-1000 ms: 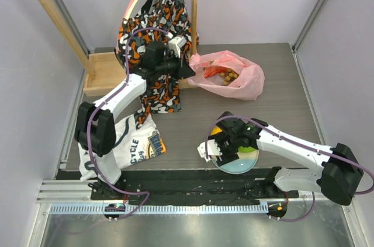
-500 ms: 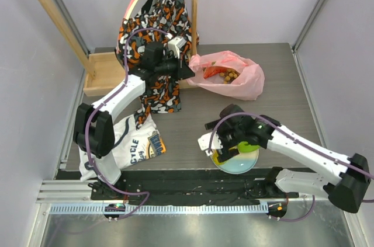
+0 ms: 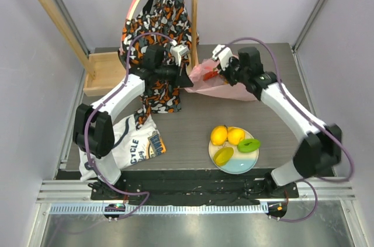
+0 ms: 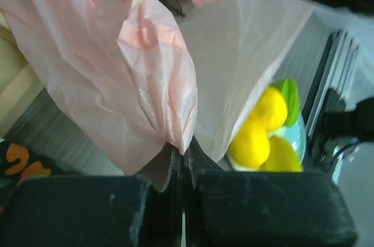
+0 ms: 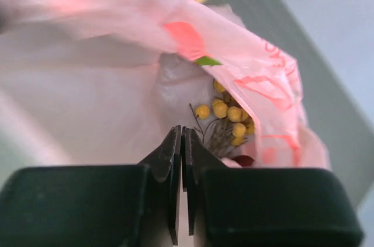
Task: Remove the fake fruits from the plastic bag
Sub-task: Adjust the plastic bag at the center of the board, then take out the fake fruit from the plastic bag.
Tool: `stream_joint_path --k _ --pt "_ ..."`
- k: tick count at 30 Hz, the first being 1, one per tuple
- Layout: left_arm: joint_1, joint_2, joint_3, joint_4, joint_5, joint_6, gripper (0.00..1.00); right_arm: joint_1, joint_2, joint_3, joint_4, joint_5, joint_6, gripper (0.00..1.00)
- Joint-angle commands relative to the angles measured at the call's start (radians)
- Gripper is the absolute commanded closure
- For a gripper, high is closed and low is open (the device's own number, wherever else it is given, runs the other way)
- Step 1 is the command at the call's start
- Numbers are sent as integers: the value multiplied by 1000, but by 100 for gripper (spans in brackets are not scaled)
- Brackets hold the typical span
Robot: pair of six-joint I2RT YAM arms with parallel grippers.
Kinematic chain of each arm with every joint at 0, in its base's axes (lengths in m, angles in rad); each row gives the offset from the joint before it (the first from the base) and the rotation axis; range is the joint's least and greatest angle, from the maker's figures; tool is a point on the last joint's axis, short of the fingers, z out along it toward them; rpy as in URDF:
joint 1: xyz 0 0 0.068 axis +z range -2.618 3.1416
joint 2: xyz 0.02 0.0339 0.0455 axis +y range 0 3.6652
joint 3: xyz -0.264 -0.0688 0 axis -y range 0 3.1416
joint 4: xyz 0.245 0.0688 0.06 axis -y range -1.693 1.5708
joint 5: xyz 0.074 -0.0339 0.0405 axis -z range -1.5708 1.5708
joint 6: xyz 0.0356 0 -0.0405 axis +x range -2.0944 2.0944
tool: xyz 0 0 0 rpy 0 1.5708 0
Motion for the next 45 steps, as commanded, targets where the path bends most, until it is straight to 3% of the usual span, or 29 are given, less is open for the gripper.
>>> stream_joint_path --k 1,6,13,14,15,16,17,18,19,23,29,32,35,38,43,45 --pt "6 -33 76 -227 18 233 100 -32 210 107 113 49 175 95" --pt "7 -47 71 -256 -90 322 100 -32 365 120 -6 110 145 99" --pt "7 -99 16 -252 -171 328 100 -32 130 -245 -39 121 138 99" --pt "7 -94 5 -241 -183 328 100 -32 126 -261 -7 136 132 90" --pt "6 -87 -2 -218 -196 326 100 -32 150 -264 9 165 136 53" --pt "7 -76 -4 -212 -232 314 100 -30 185 -223 14 237 145 30" --pt "4 -65 2 -206 -265 293 100 -33 222 -174 -30 250 186 18" --pt "-2 -52 7 -183 -297 273 100 -41 262 -114 -80 229 196 16" --pt "-5 -45 10 -169 -343 244 100 -62 329 -9 -119 157 210 16" --pt "-33 -13 51 -140 -389 230 100 -85 380 67 -62 91 227 24" --pt "-42 28 145 -124 -306 193 100 -87 555 287 -65 116 300 41" --pt "-48 47 194 -123 -273 167 100 -95 615 405 -106 149 443 54" --pt "-71 48 229 -124 -240 161 100 -93 652 468 -153 140 562 75" --pt "-80 41 240 -124 -222 141 100 -95 667 534 -223 89 653 81" --pt "-88 18 214 -118 -211 122 100 -95 655 532 -247 -6 722 81" --pt "-90 11 205 -115 -204 116 100 -96 684 526 -244 12 733 76"
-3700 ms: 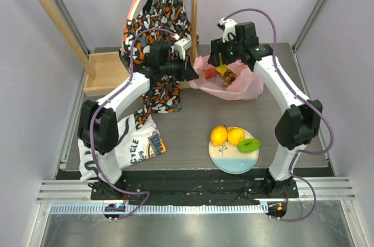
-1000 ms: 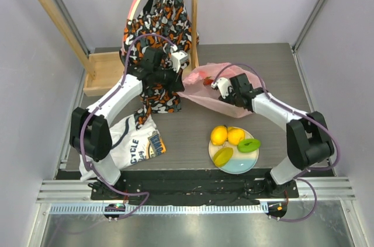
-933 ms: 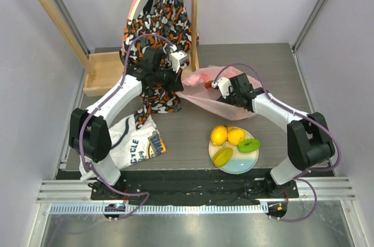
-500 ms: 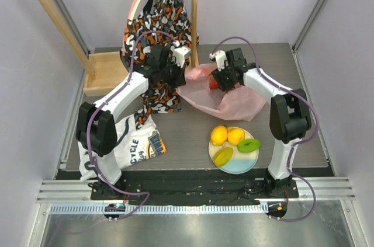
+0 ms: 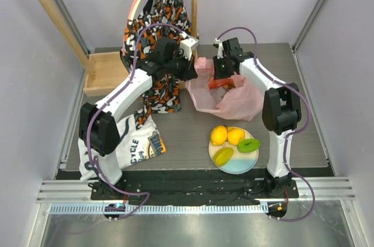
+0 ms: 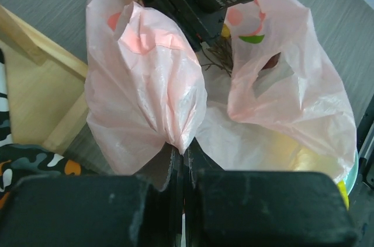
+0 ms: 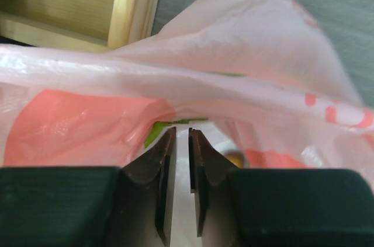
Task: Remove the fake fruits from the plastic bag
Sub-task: Take out the fake fruit from the plastic bag.
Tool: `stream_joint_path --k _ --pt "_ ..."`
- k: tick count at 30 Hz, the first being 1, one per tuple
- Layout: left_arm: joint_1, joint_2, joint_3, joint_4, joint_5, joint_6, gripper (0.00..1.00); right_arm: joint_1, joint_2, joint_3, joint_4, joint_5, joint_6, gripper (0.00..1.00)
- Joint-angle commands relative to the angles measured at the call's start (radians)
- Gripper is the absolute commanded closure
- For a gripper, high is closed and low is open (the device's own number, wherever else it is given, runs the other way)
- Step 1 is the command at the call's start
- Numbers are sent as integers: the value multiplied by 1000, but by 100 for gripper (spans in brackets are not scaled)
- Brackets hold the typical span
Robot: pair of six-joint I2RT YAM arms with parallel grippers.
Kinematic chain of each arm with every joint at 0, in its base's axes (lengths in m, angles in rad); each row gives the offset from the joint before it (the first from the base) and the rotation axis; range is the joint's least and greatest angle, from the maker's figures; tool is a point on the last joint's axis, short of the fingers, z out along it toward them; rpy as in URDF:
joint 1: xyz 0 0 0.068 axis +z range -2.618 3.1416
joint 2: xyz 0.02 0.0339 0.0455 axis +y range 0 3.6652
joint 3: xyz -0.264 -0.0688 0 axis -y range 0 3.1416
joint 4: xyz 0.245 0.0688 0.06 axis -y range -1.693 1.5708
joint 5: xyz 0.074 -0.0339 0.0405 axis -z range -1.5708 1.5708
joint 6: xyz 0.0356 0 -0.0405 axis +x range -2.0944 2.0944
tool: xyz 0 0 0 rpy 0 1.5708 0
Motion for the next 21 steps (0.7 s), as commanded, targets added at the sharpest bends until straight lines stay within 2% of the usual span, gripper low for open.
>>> stream_joint_path --k 1,3,6,15,21 --pt "-6 -45 -4 39 40 -26 100 -1 19 34 -39 -23 121 64" --pt "-7 -44 -4 41 48 -29 100 -6 59 54 -28 33 169 50" --pt "-6 -44 -1 39 57 -21 100 -7 108 101 -11 50 256 43" --pt "-6 -84 -71 27 77 -10 100 -36 246 282 -60 136 482 49" --pt "-6 -88 -74 21 105 6 100 -43 321 356 -54 196 485 49"
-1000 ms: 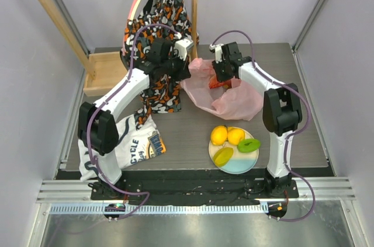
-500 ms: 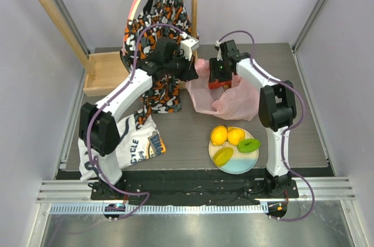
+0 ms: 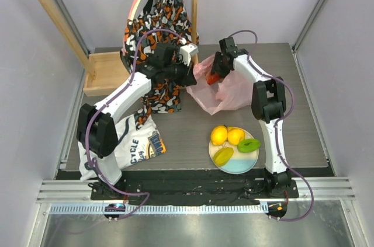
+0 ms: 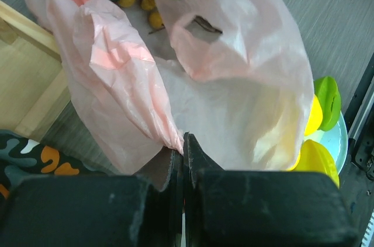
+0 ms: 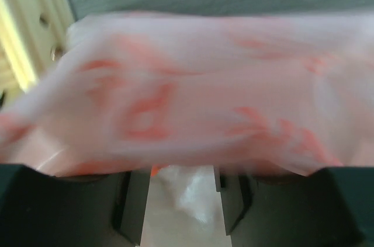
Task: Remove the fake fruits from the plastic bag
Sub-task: Take out the fake fruit from the plastic bag.
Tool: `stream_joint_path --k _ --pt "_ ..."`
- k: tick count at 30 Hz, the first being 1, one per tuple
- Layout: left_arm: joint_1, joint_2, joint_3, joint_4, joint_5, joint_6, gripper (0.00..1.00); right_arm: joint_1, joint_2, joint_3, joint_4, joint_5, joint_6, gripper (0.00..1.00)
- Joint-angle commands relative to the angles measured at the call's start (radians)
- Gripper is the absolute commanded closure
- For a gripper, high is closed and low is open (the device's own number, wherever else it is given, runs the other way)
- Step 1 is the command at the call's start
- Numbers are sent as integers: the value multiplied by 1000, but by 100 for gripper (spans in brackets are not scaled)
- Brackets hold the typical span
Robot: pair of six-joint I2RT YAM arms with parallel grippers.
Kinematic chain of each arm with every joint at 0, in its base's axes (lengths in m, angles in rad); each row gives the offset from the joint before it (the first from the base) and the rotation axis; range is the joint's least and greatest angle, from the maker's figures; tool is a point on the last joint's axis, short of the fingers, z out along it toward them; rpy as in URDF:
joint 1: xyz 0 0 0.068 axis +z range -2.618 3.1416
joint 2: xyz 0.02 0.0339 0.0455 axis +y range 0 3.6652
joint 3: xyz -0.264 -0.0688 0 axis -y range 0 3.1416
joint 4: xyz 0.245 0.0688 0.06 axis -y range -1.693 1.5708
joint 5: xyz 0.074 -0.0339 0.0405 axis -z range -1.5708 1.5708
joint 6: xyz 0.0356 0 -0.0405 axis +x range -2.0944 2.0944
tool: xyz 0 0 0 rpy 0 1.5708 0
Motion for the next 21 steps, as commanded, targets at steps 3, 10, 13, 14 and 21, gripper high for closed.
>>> stream_joint_path --k 3,10,13,14,21 --pt "-2 -46 27 11 72 19 100 -4 60 124 21 37 65 48" --pt "-3 -16 55 11 98 20 100 10 69 192 46 -56 86 43" --pt "-3 -3 68 21 115 7 100 19 57 183 58 -89 98 42" --pt "-3 3 76 27 121 4 100 22 57 181 60 -90 100 42" --pt "-6 8 76 28 132 0 100 36 104 187 60 -34 125 36"
